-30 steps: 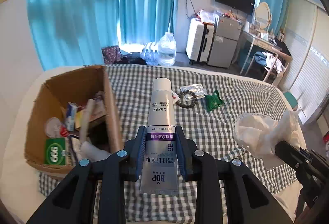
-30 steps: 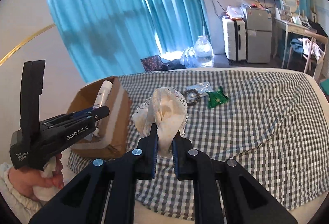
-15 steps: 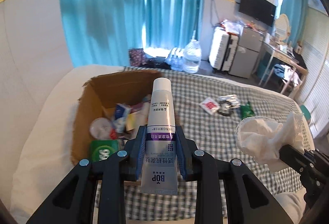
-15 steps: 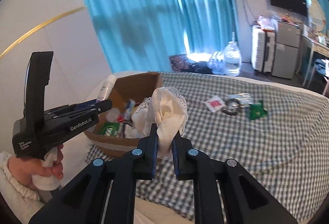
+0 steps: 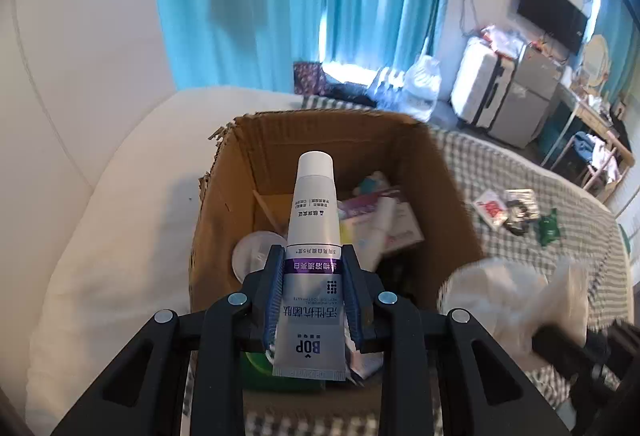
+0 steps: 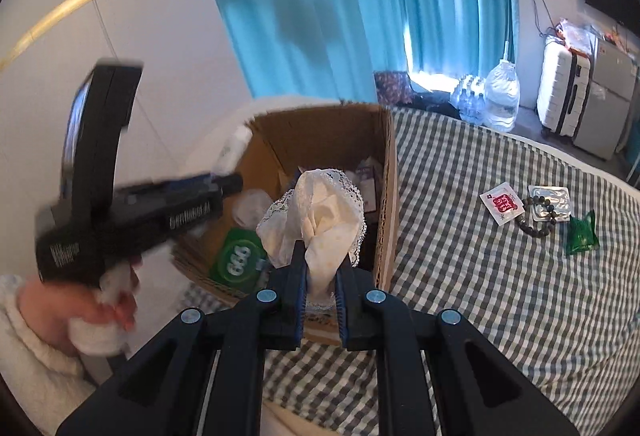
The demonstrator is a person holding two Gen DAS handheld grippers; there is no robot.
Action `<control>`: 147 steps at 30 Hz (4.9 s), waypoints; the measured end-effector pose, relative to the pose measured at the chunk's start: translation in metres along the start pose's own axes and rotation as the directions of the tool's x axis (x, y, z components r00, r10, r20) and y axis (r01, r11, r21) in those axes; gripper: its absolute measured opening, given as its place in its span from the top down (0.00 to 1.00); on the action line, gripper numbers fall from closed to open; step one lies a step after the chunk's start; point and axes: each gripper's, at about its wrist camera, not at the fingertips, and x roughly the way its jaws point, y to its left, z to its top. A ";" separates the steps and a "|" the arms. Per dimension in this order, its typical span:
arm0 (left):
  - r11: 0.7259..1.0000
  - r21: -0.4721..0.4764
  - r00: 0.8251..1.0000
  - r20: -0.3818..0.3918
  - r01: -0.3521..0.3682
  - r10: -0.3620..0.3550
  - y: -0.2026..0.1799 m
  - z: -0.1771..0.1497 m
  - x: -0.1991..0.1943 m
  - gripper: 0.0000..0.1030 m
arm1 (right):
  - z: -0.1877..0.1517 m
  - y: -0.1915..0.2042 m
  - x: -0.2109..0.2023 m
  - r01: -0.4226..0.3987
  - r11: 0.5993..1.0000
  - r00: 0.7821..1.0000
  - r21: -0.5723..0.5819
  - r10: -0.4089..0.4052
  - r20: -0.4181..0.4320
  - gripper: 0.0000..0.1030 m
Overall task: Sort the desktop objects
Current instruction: 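Carry the toothpaste tube and lace cloth into the cardboard box and release, then move both open tools back toward the sachet and green packet, then grasp the green packet with the right tool while the left grasps the red sachet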
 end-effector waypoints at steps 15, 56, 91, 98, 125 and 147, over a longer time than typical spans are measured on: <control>0.999 -0.020 0.999 -0.034 -0.042 0.041 0.007 0.049 0.067 0.25 | -0.004 -0.023 0.053 0.018 0.999 0.999 0.039 -0.017 -0.041 0.53; 0.972 0.213 0.994 0.023 0.096 -0.103 -0.227 -0.129 -0.095 0.04 | -0.122 -0.208 -0.199 0.236 0.867 0.925 0.438 -0.339 0.171 0.23; 0.983 0.162 0.988 -0.140 0.086 -0.063 -0.305 -0.053 0.164 0.04 | -0.047 -0.384 0.036 0.336 0.863 0.932 0.378 -0.362 0.000 0.19; 0.994 0.102 0.997 -0.070 0.039 -0.032 -0.315 -0.037 0.200 0.04 | -0.031 -0.395 0.076 0.305 0.905 0.948 0.295 -0.319 -0.003 0.19; 0.898 0.383 0.975 -0.124 0.216 -0.182 -0.321 0.012 0.223 0.84 | -0.071 -0.373 0.069 0.314 0.879 0.948 0.359 -0.311 -0.068 0.46; 0.916 0.255 0.950 -0.131 0.308 -0.283 -0.271 -0.041 0.048 0.93 | -0.095 -0.267 -0.072 0.207 0.895 0.971 0.395 -0.236 0.025 0.47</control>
